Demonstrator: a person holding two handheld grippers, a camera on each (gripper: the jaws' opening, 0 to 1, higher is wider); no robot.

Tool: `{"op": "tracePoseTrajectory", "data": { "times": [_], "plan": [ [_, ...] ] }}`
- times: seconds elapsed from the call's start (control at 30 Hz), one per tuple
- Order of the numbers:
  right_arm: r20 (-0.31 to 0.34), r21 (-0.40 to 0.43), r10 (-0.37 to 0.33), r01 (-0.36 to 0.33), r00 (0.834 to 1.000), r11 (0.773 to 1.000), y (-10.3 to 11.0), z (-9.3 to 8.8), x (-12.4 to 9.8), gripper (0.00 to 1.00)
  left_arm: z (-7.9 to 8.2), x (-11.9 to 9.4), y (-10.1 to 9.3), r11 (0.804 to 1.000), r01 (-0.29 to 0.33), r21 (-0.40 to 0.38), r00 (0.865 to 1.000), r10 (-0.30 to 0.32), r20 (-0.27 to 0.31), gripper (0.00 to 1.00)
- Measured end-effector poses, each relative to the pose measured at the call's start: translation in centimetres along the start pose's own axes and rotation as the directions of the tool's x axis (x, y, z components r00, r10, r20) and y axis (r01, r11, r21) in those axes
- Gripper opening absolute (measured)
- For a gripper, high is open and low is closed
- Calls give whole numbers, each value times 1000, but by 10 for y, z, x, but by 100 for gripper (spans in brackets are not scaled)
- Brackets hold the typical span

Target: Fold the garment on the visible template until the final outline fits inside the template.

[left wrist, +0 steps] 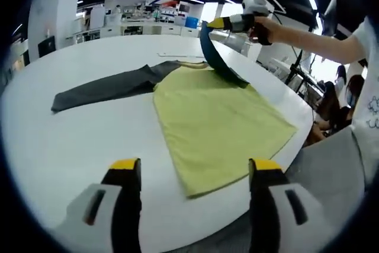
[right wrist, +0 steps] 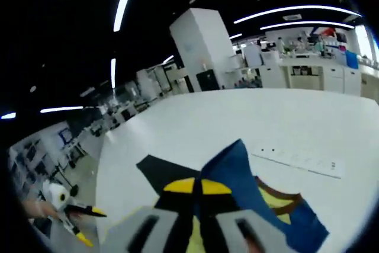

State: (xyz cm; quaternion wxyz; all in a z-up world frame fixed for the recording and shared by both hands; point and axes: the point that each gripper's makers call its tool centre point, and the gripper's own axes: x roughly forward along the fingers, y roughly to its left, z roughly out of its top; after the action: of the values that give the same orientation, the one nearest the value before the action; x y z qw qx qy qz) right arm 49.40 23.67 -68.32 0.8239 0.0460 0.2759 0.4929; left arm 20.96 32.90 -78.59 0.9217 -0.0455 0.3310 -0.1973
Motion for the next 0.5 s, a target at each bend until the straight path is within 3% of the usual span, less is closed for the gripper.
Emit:
{"op": "tracePoseTrajectory", "data": {
  "times": [0.33,0.5],
  "plan": [
    [-97,16,17,-16,995,1000,19,-49,45,0,-1,-2,1,1000,-12,-19,1000,12,7,71],
    [-143,31,14,-10,990,999,14,-75,69,0,-1,-3,1,999,-18,-28,1000,18,9,70]
  ]
}}
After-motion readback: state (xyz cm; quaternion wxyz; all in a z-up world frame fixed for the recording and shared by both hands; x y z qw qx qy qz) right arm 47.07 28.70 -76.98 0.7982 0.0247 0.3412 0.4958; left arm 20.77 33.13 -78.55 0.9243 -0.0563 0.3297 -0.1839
